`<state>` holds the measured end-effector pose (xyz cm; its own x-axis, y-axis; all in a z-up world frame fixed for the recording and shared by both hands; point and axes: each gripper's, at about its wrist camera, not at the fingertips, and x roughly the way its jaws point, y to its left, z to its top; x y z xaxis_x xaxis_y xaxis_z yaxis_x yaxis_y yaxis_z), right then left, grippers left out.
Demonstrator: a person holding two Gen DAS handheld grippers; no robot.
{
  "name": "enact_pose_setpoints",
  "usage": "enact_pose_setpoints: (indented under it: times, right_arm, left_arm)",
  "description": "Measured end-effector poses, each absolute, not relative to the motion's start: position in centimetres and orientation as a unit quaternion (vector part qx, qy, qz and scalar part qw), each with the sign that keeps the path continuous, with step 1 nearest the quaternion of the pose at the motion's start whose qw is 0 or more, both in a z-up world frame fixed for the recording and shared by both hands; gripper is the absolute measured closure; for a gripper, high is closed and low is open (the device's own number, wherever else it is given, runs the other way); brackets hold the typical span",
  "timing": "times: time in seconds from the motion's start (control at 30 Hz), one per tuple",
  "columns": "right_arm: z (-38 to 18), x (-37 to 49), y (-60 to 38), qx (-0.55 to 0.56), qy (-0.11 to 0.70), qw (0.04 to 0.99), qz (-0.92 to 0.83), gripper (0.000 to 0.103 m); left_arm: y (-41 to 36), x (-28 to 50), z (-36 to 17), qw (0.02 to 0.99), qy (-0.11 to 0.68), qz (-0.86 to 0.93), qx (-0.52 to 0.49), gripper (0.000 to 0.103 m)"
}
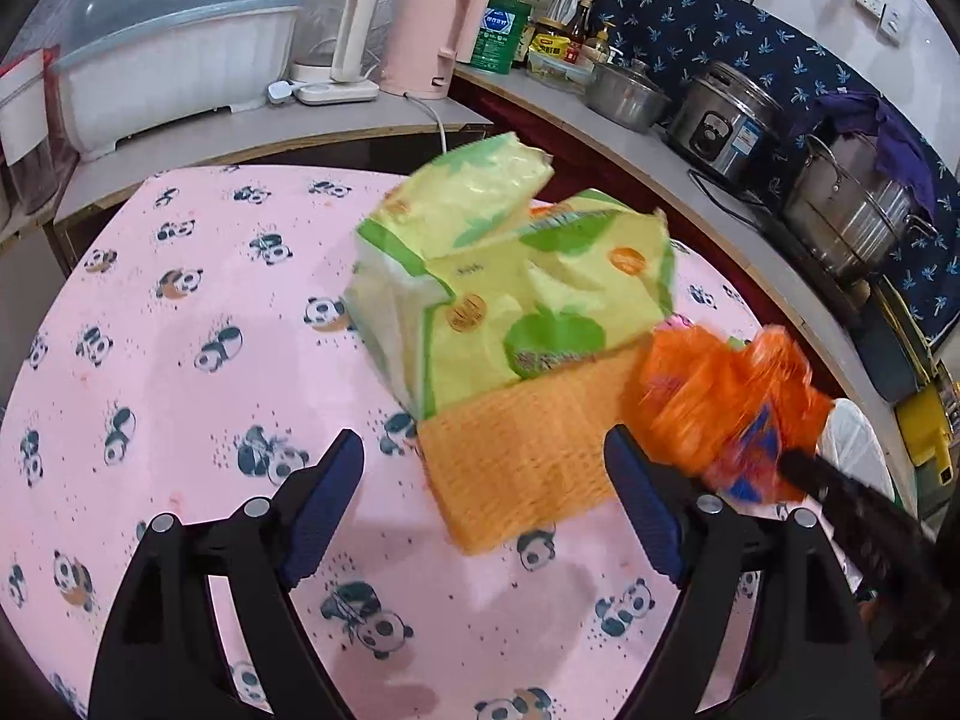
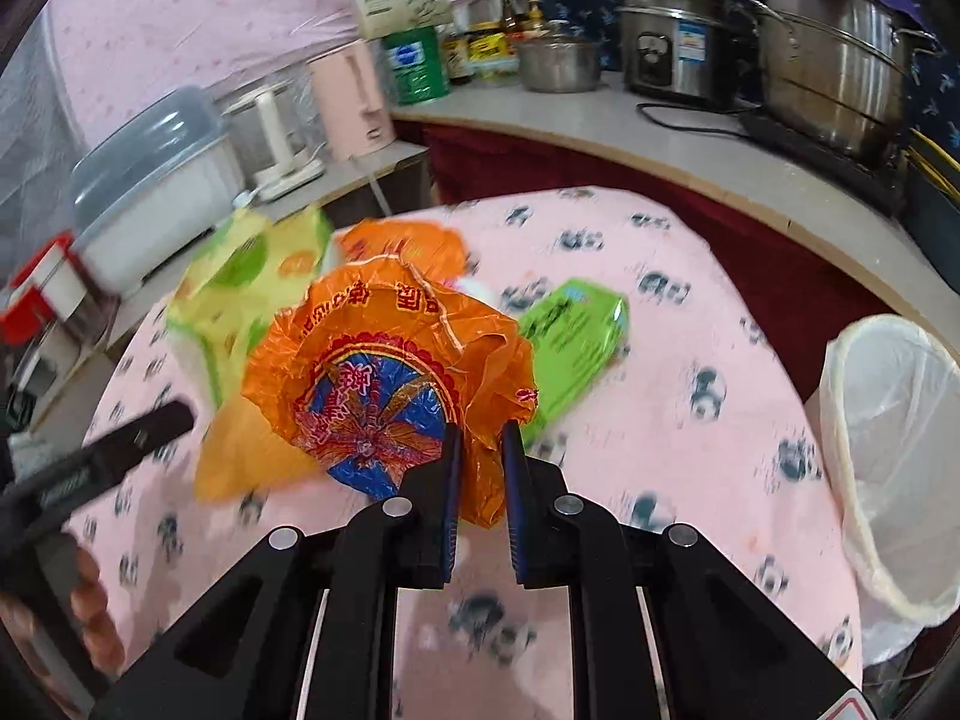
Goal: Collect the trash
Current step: 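Grasp the orange foam net with the left gripper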
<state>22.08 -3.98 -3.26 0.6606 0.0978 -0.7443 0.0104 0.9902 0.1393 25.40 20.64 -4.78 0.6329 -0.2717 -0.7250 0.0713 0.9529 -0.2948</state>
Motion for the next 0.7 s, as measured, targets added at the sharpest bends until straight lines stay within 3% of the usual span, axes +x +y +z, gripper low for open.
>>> enact_pose_setpoints:
  times: [0.33, 0.4, 0.7]
  right_arm:
    - [-2.0, 18.4, -7.5, 0.136, 0.397, 0.908, -0.010, 0.090]
    - [-1.6, 18.8, -8.4, 0.148, 0.389, 0.909, -0.020, 0.090]
    - [-1.8, 22.3, -10.6, 0.202, 0.382, 0.902, -0.024, 0.090]
  left_arm:
    - [19.4, 22.8, -5.8, 0.895, 0.424, -0.103, -0.098, 0.022]
    - [18.7, 22.8, -6.0, 0.899, 0.419, -0.110, -0.071, 0.016]
    - [14.1, 25.3, -7.2, 0.904, 0.383, -0.161, 0.100, 0.016]
